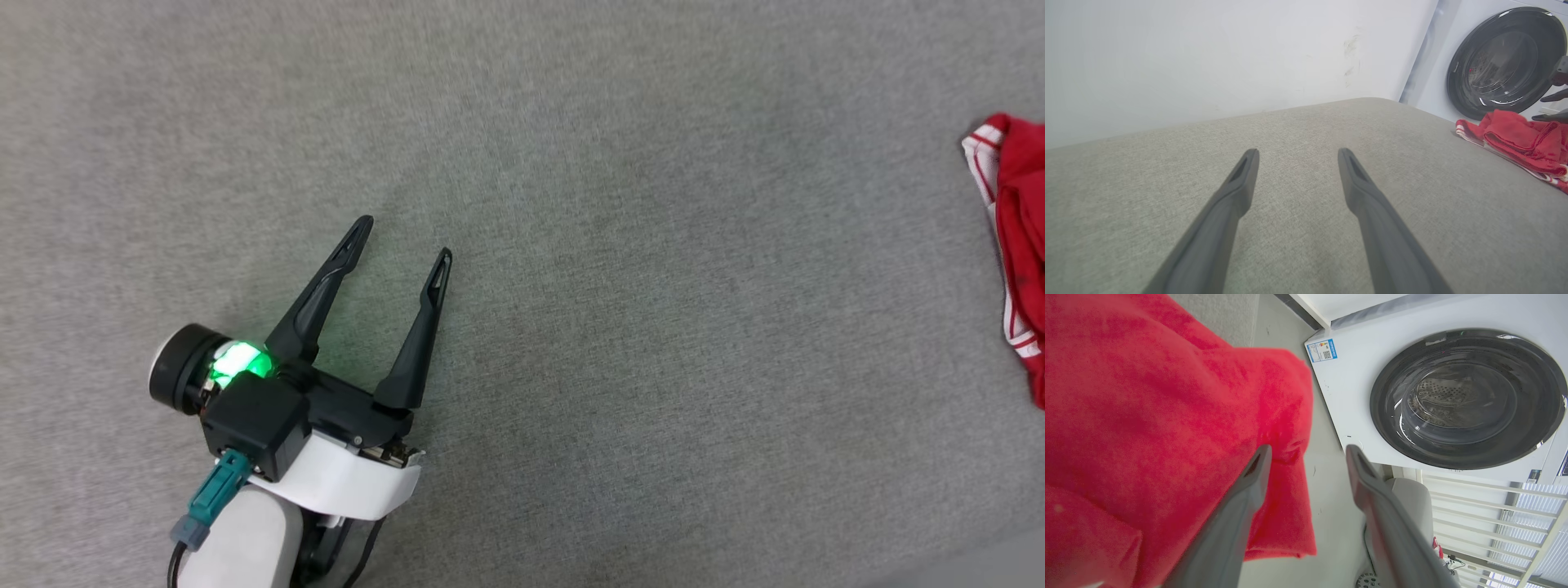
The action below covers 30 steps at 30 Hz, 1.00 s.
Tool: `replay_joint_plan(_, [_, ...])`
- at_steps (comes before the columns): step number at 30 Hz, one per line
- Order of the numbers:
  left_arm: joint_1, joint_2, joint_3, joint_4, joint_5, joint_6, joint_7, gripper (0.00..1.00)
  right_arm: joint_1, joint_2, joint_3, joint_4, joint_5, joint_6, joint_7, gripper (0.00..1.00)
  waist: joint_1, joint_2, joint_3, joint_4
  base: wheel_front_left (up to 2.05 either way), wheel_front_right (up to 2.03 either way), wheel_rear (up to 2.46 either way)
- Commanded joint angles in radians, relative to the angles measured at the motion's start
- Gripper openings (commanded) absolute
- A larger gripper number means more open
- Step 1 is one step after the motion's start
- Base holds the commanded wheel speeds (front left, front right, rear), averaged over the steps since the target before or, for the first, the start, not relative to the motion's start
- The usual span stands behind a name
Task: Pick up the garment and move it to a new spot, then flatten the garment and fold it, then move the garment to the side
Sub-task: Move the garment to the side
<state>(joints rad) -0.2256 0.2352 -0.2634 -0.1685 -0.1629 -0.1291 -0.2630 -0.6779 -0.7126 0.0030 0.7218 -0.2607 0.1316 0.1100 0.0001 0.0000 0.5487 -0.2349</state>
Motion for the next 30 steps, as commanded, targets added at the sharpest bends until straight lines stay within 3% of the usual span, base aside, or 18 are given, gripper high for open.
replay_joint_plan(1, [0.013, -0.007, 0.004, 0.003, -0.003, -0.001, -0.002, 1.00, -0.020, 0.008, -0.006, -0.010, -0.008, -0.002, -0.006, 1.00, -0.0001, 0.0000, -0.039, 0.008, 0.00, 0.00, 0.00])
replay_joint_plan(8, [0.061, -0.057, 0.059, 0.016, -0.017, -0.001, -0.002, 1.00, -0.030, 0.081, -0.049, -0.138, 0.065, -0.002, -0.060, 1.00, -0.0001, 0.0000, -0.183, 0.042, 0.00, 0.00, 0.00])
replay_joint_plan(14, [0.120, -0.095, 0.140, 0.012, -0.008, 0.000, -0.002, 1.00, 0.054, 0.207, -0.080, -0.350, 0.183, -0.002, -0.126, 1.00, -0.0001, 0.0000, -0.289, 0.087, 0.00, 0.00, 0.00])
replay_joint_plan(15, [0.147, -0.113, 0.179, 0.009, 0.001, 0.000, -0.002, 1.00, 0.127, 0.299, -0.118, -0.484, 0.239, -0.001, -0.137, 1.00, -0.0001, 0.0000, -0.328, 0.109, 0.00, 0.00, 0.00])
replay_joint_plan(21, [0.192, -0.144, 0.243, 0.019, 0.008, 0.001, -0.002, 1.00, 0.318, 0.488, -0.131, -0.706, 0.307, -0.001, -0.161, 1.00, -0.0001, 0.0000, -0.386, 0.143, 0.00, 0.00, 0.00])
replay_joint_plan(26, [0.230, -0.160, 0.263, 0.047, 0.020, 0.001, -0.002, 1.00, 0.467, 0.599, -0.111, -0.757, 0.356, -0.001, -0.208, 1.00, -0.0001, 0.0000, -0.422, 0.163, 0.00, 0.00, 0.00])
replay_joint_plan(30, [0.249, -0.169, 0.282, 0.069, 0.014, 0.000, -0.002, 1.00, 0.539, 0.630, -0.087, -0.711, 0.413, -0.001, -0.257, 1.00, -0.0001, 0.0000, -0.437, 0.170, 0.00, 0.00, 0.00])
